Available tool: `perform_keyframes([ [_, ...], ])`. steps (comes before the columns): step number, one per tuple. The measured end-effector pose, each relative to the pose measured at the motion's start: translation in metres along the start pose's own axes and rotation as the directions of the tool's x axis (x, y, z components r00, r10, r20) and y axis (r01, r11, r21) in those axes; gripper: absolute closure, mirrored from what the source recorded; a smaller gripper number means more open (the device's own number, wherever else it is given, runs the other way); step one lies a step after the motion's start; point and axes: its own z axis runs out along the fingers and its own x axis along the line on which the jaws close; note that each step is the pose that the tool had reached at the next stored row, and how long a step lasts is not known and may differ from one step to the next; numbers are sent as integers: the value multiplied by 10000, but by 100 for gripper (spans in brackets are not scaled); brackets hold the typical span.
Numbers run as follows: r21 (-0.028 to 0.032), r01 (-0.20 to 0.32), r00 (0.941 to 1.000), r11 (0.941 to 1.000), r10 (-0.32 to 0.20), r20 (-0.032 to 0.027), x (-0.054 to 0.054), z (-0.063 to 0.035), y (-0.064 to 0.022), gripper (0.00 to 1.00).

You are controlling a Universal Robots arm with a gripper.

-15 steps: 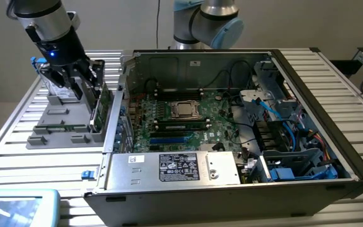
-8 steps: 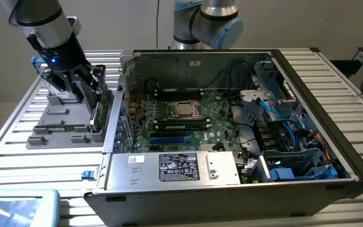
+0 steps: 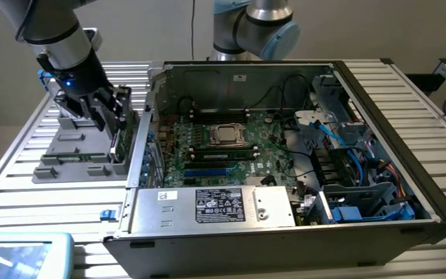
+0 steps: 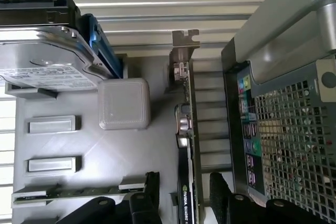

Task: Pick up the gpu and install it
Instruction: 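Pick up the gpu and move the gpu toward the slot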

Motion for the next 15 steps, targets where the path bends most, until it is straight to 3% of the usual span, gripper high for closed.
perform_keyframes([
  [5, -22, -22, 10000, 10000, 22, 2, -3, 91, -11, 48],
  [10, -97, -79, 10000, 9999, 79, 5, -1, 175, -23, 48],
  [15, -106, -171, 9999, 9998, 171, 14, 3, 255, -13, 48],
])
